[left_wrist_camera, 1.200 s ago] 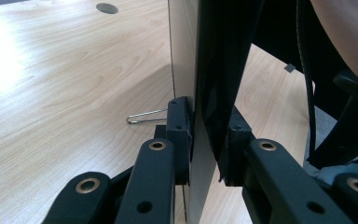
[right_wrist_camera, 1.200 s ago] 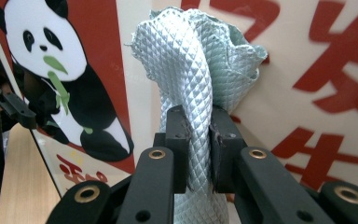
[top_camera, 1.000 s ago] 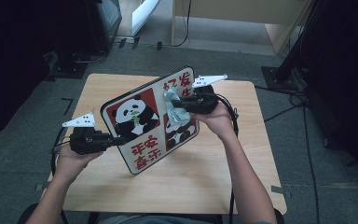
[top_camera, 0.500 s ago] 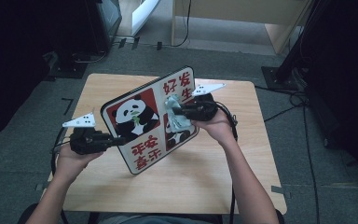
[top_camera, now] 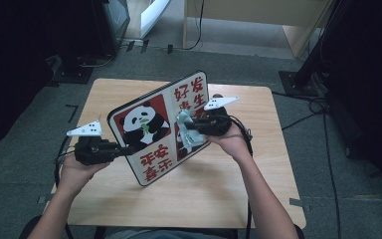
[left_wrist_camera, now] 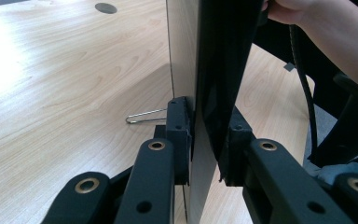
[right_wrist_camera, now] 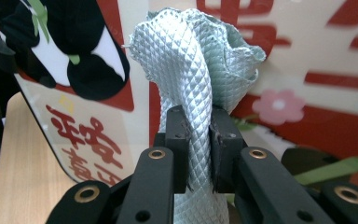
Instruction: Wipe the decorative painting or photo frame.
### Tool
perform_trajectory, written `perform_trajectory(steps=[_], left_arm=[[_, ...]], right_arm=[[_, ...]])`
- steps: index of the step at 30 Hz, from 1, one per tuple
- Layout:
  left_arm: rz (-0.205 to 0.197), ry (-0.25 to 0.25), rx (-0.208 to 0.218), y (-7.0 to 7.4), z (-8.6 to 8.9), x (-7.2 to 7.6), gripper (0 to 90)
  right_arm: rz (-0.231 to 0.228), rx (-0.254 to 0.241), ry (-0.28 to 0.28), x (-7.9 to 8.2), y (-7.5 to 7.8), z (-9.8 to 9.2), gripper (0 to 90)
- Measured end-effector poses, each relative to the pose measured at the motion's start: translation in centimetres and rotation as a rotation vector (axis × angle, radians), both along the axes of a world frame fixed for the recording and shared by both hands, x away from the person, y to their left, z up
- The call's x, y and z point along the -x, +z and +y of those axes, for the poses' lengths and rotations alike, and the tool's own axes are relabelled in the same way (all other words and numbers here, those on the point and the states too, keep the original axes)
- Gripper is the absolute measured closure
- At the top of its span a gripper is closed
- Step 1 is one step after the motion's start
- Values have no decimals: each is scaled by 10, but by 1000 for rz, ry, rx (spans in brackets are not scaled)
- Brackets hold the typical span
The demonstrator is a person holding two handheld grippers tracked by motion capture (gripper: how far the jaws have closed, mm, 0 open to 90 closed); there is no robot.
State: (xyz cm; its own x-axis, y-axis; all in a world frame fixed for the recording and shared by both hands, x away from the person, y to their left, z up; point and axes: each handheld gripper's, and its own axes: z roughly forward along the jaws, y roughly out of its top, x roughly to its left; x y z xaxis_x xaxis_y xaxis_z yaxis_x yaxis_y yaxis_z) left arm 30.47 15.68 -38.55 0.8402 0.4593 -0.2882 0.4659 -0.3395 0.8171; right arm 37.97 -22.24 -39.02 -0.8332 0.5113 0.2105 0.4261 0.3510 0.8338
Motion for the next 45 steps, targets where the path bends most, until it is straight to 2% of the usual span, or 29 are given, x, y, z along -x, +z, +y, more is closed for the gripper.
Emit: perform_trajectory(steps=[6,8,18,30,45], left_arm=[[-1,0,-1,0,0,0,781],[-1,0,0,0,0,0,781],[1,0,0,0,0,0,781],[9,5,4,0,0,0,779],[16,11,2,0,-1,1,780]], right_arm=[[18,16,-3,2,-7,-1,807],[8,13,-5,4,-11,-1,807],[53,42,-11,10,-31,-1,806],[71,57,-14,17,-52,-2,806],[122,84,-19,23,-79,-5,806]])
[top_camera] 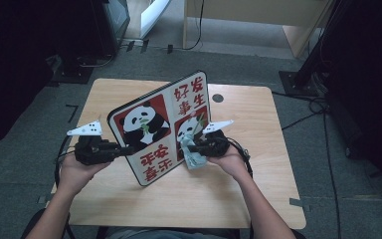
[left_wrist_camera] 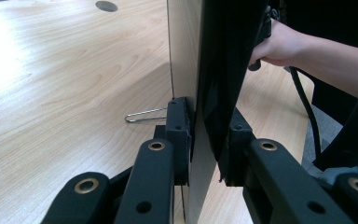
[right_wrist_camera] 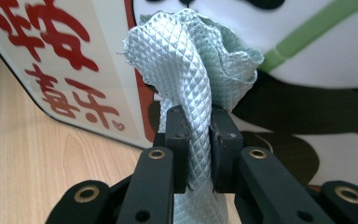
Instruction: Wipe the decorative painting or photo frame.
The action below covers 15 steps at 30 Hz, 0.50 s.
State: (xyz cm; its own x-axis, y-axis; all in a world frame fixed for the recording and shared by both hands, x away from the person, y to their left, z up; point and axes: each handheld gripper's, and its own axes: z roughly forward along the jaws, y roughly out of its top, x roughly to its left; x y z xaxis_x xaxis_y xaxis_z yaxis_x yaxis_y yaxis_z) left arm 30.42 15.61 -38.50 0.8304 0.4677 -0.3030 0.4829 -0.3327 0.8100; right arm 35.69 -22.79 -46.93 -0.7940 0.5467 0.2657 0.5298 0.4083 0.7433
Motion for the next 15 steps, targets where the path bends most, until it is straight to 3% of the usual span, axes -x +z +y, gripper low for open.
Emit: perform_trajectory(steps=[10,15], left_arm=[[1,-6,0,0,0,-1,779],[2,-5,4,0,0,-1,779]], right_arm=[[36,20,3,2,-14,0,806],[57,26,10,2,-12,-2,808]])
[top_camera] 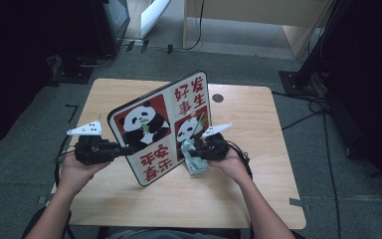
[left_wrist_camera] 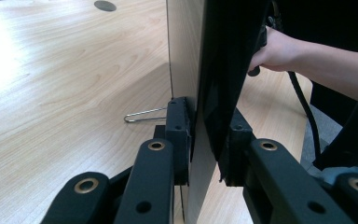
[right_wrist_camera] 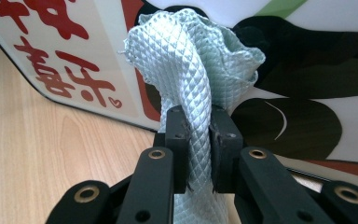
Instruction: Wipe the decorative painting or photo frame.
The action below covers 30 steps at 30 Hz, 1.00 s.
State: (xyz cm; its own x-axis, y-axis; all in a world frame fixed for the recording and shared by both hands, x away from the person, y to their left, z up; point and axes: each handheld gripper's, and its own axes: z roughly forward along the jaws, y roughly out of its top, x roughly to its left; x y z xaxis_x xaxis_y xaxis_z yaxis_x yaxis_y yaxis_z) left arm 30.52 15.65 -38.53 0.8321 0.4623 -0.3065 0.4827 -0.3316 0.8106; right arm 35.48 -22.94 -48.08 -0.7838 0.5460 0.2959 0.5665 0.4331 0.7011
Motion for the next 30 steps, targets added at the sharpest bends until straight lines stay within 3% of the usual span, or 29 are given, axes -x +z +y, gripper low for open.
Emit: perform_trajectory(steps=[12,30], left_arm=[[-3,3,6,-1,1,-1,780],[4,16,18,-2,1,1,782]], right_arm=[[-41,-75,-28,-2,36,-7,809],[-151,-106,-10,-11,103,9,809]])
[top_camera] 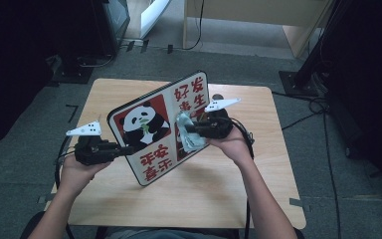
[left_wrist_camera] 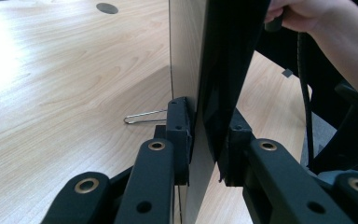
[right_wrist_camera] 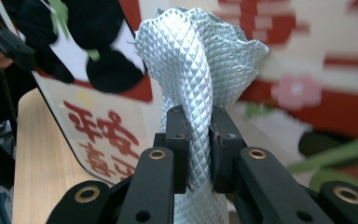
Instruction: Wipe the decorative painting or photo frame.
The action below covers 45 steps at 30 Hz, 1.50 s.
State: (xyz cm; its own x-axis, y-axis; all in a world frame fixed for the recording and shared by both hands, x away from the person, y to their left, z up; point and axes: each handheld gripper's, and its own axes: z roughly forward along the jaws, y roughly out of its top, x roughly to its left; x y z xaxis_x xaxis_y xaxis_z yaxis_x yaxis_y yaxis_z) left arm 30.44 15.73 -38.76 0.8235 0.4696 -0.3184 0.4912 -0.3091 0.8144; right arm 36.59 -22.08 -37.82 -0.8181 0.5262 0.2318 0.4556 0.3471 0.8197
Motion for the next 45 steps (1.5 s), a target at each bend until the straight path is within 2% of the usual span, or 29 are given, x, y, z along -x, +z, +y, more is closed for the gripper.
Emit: perform_trajectory(steps=[12,19,22,35,45], left_arm=[[8,0,13,-1,1,-1,781],[7,-3,13,-1,1,-1,780],[5,-5,7,-1,1,-1,781],[3,-1,-6,0,0,2,781],[-2,-4,-15,1,0,2,781]], right_arm=[[-113,-51,45,-8,48,12,809],[-167,-95,59,-15,68,15,808],[-186,-97,56,-18,73,16,807],[-171,-127,61,-29,71,28,806],[-166,-108,99,-25,67,36,806]])
